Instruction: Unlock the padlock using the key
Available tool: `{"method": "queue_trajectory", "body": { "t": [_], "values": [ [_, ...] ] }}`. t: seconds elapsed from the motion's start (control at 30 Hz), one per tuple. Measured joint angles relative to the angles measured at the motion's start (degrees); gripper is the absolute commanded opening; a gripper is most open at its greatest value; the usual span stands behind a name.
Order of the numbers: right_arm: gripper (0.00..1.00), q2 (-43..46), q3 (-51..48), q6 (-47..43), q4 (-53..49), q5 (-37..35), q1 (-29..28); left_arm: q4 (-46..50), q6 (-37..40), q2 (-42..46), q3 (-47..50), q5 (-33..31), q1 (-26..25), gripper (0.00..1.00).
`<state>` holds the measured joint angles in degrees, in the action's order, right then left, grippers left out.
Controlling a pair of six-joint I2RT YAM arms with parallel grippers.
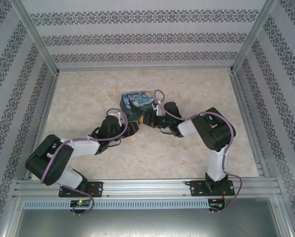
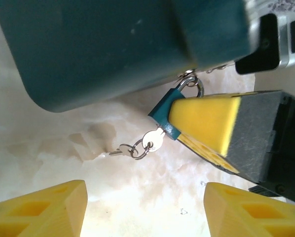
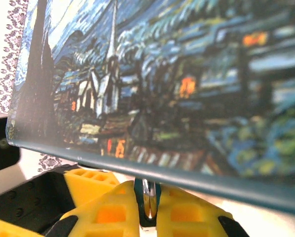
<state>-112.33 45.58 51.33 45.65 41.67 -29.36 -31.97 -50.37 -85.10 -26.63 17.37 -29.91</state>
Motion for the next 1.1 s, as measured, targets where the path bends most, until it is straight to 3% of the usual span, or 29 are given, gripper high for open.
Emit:
{"method": "queue_trajectory", "body": {
  "t": [0.43, 0.87, 1.1],
  "values": [
    [0.0, 0.0, 0.0, 0.9, 0.3, 1.0, 0.0, -19.1, -6.3, -12.2, 0.6, 3.7, 0.4, 0.47],
    [0.0, 0.0, 0.0, 1.1, 0.3, 1.3, 0.2, -23.0, -7.1, -15.0, -0.4, 4.8, 0.7, 0.35],
    [0.0, 0.0, 0.0, 1.3, 0.3, 1.3, 0.4, -23.6, -7.1, -15.7, -1.1, 5.2, 0.8, 0.21]
  ]
}}
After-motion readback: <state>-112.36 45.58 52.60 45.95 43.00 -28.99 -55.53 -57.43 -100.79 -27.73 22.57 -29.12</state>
